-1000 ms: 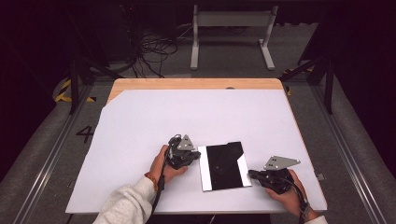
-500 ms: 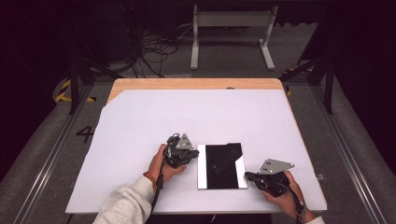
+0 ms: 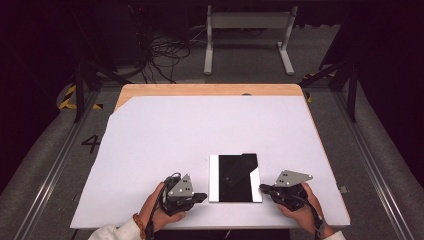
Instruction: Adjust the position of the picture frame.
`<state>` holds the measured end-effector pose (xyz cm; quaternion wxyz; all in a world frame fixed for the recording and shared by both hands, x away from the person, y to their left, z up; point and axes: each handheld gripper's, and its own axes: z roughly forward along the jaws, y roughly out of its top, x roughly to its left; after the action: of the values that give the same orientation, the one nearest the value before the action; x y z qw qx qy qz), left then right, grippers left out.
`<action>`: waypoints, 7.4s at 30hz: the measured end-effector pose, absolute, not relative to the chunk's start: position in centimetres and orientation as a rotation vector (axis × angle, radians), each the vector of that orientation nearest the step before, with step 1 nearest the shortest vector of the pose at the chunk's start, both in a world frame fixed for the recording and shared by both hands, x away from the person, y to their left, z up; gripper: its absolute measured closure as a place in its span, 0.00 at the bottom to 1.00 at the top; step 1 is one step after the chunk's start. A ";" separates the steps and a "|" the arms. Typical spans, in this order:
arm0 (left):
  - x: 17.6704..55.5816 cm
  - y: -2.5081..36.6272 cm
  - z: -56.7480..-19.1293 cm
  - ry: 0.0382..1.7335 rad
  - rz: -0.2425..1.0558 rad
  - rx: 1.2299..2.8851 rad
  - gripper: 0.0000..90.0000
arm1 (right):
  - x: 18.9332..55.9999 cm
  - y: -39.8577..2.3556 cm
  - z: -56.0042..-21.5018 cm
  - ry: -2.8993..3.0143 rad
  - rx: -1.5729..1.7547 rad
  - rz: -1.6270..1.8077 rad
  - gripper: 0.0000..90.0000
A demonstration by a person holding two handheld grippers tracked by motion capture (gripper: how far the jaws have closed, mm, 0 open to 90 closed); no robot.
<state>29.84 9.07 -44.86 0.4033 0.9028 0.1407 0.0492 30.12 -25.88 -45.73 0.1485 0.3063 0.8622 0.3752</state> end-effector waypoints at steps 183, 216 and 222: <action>38.1 11.3 -46.1 0.600 0.250 2.300 0.98 | 33.1 -23.4 -45.4 2.644 0.797 1.113 1.00; 40.5 10.2 -46.3 0.606 0.326 2.283 0.96 | 33.3 -23.4 -45.7 2.523 0.839 1.091 1.00; 41.0 10.1 -46.3 0.612 0.330 2.281 0.98 | 33.2 -23.2 -45.7 2.545 0.831 1.106 1.00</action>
<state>41.03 10.06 -46.30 0.3694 0.8889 0.2384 0.1284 33.20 -23.25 -45.69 0.1223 0.2848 0.8720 0.3789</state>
